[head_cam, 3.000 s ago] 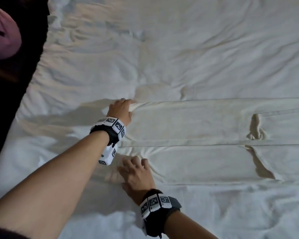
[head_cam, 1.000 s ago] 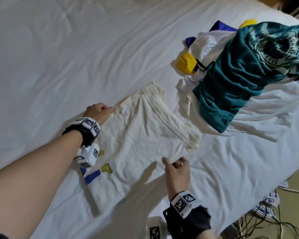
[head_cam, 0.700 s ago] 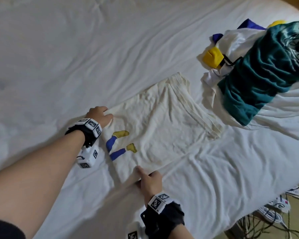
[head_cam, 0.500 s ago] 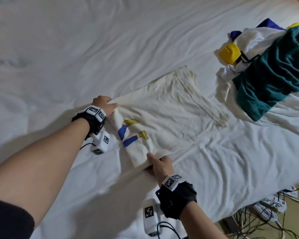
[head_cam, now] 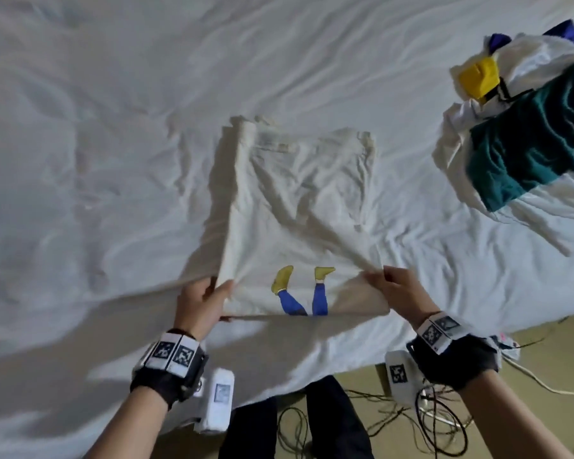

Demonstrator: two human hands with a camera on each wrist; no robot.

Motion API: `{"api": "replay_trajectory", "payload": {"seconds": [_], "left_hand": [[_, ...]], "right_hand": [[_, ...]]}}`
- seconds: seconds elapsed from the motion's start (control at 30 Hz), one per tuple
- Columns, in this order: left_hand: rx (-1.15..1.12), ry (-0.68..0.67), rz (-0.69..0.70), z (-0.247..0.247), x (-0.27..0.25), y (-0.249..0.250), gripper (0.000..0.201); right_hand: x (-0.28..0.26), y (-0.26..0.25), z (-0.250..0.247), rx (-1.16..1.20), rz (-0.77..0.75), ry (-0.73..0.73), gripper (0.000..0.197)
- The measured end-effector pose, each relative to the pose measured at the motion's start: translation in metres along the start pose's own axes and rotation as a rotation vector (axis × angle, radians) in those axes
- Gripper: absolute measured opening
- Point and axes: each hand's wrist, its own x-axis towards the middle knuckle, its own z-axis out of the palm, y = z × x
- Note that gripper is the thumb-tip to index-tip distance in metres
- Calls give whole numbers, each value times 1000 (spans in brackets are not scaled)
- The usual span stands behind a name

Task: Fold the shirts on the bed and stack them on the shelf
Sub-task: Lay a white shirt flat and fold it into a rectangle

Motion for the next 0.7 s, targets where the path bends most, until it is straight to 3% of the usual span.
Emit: {"api": "replay_trajectory", "payload": {"seconds": [0.07, 0.1, 0.13, 0.2, 0.27, 0.37, 0.47, 0.6, 0.63, 0.7], "left_hand": [[96, -9, 45, 10, -18, -12, 15], [251, 37, 114, 14, -22, -17, 16], [426, 136, 206, 17, -25, -18, 18], [678, 297, 423, 29, -26, -7, 42], [743, 225, 610, 52, -16, 12, 67], [984, 13, 776, 93, 19, 26, 63], [1072, -40, 675, 80, 55, 26, 63], [1061, 143, 401, 33, 81, 26, 68], [1028, 172, 411, 35, 81, 34, 69], [1003, 148, 591, 59, 83, 57, 69]], "right_hand": [[-13, 13, -7, -158, 24, 50, 22], [-19, 19, -1, -293, 16, 131, 13], [-25, 19, 9, -425, -38, 254, 22], [-30, 14, 38, -513, -265, 341, 64], [-23, -9, 68, -562, -477, 206, 71], [10, -24, 96, -776, -599, 1, 64], [49, -12, 72, -844, -536, 62, 65], [77, -2, 16, -789, -161, 207, 70], [78, -7, 16, -789, -157, 233, 70], [77, -30, 33, -855, -399, 257, 68]]}}
